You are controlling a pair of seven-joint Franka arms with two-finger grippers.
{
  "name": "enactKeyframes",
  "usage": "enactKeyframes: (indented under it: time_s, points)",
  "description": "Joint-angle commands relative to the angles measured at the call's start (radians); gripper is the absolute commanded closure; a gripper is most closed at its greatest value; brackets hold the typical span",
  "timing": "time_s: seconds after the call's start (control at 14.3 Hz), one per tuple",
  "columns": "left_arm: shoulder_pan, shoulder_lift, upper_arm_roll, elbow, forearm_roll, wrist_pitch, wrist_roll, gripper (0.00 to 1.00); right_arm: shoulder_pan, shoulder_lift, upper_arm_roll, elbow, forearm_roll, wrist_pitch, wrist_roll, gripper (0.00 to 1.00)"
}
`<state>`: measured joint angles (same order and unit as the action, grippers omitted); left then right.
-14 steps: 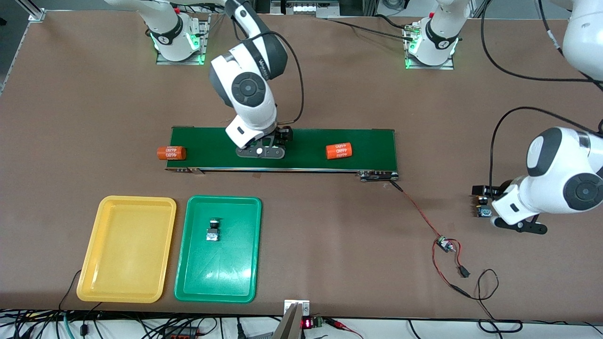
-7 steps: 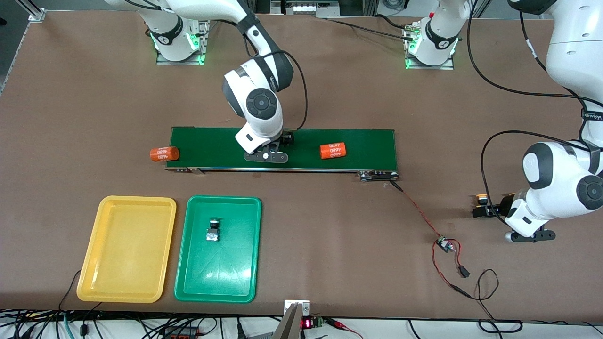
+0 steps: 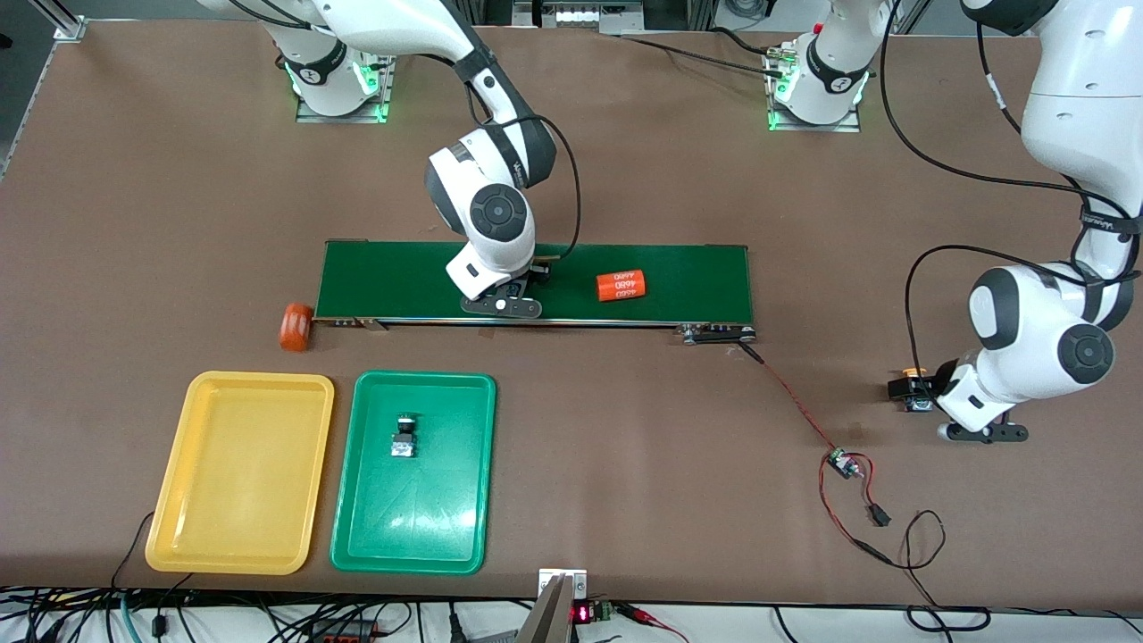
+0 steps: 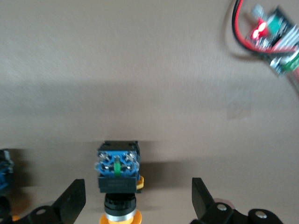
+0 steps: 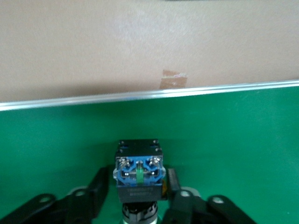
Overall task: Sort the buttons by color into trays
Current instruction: 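Place the green button in the green tray while the left gripper carries the yellow button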
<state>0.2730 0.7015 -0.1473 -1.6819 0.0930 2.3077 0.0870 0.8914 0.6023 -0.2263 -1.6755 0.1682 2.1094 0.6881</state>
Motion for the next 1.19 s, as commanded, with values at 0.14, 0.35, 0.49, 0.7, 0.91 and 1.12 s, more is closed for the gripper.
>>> enactKeyframes:
  time_s: [0.14,0.35,0.49,0.7,0.91,1.12]
  points:
    - [-0.009,0.003,0.025,-0.047,-0.032,0.099,0.056,0.03,-0.02,-0.021,-0.005,0.023,0.008,-0.006,0.028,1.0]
    - [-0.009,0.001,0.026,-0.044,-0.033,0.116,0.112,0.54,-0.069,-0.018,-0.015,0.075,-0.003,-0.006,0.011,1.0]
    - [-0.002,0.001,0.026,-0.041,-0.032,0.116,0.116,0.7,-0.116,0.028,-0.016,0.158,-0.018,-0.005,0.005,1.0]
    - [-0.008,-0.034,0.022,-0.038,-0.03,0.078,0.108,0.81,-0.192,0.086,-0.015,0.246,-0.062,0.004,-0.059,1.0]
    - [-0.018,-0.101,-0.035,0.007,-0.038,-0.15,0.097,0.81,-0.256,0.17,-0.013,0.35,-0.061,0.024,-0.21,1.0]
    - [-0.02,-0.157,-0.125,0.005,-0.047,-0.347,0.057,0.81,-0.288,0.264,-0.005,0.437,-0.055,0.069,-0.33,1.0]
